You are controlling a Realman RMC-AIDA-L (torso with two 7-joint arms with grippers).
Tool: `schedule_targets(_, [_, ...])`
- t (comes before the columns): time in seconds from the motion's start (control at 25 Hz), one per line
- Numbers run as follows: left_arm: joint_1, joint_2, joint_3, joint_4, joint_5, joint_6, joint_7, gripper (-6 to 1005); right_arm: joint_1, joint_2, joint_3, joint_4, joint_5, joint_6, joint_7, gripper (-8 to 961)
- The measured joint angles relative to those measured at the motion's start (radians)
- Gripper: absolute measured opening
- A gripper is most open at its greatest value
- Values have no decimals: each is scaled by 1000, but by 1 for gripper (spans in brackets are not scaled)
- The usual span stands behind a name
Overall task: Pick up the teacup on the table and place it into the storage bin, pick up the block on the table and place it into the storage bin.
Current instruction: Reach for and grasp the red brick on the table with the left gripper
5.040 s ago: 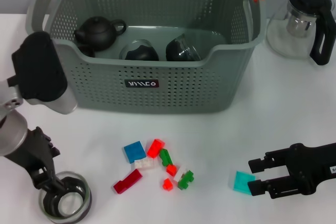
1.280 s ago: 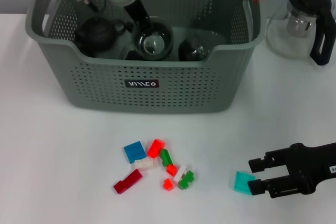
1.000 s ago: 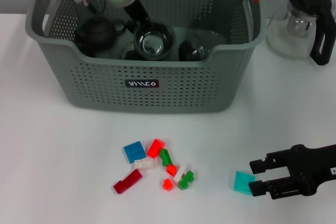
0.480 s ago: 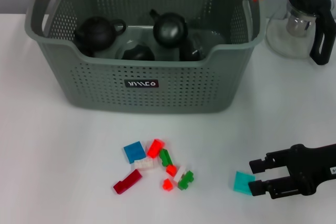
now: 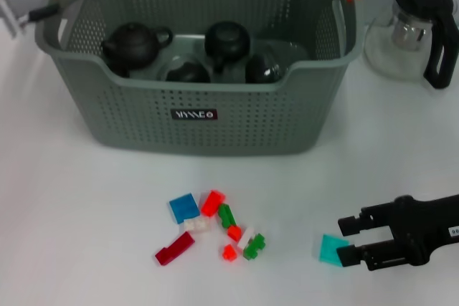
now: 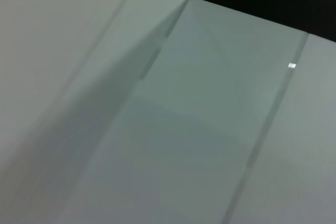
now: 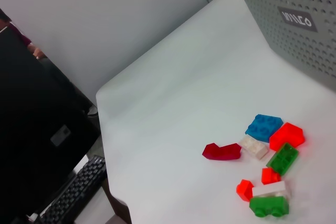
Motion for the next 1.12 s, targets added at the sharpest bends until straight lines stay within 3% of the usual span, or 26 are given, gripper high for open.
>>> schedule_targets(0.08, [22, 3, 0, 52, 71, 64, -5, 878, 2, 0, 0, 0, 0, -3, 0, 684])
schedule_targets(0.2, [52, -3, 6, 183, 288, 163, -11, 875, 2, 0, -1, 0, -1, -7, 0, 684])
schedule_targets(0.4, [106, -22, 161, 389, 648, 209, -62, 870, 1, 0, -8, 0, -1, -9, 0, 685])
schedule_targets(0.52, [129, -56, 231, 481, 781, 207, -80, 867, -1, -2, -9, 0, -2, -10, 1, 685])
schedule_targets(0.64, [165, -119, 292, 602, 933, 191, -78, 865, -3, -6, -9, 0, -3, -10, 1, 685])
schedule_targets(0.68, [191, -153, 305, 652, 979, 167, -54, 864, -4, -7, -9, 0, -4, -8, 1, 685])
schedule_targets(0.72, [220, -176, 320, 690, 996, 139, -30, 863, -4, -7, -8, 0, -4, -5, -1, 686])
schedule_targets(0.8, [295, -198, 369, 729, 981, 54, 11, 861, -5, -6, -4, 0, -5, 5, -6, 686])
schedule_targets(0.92, [430, -201, 486, 734, 869, -145, 74, 851, -5, -7, -3, 0, -5, 12, -7, 686])
schedule_targets(1.12, [492, -202, 524, 633, 791, -290, 167, 819, 1, -5, -4, 1, -5, 20, -1, 685])
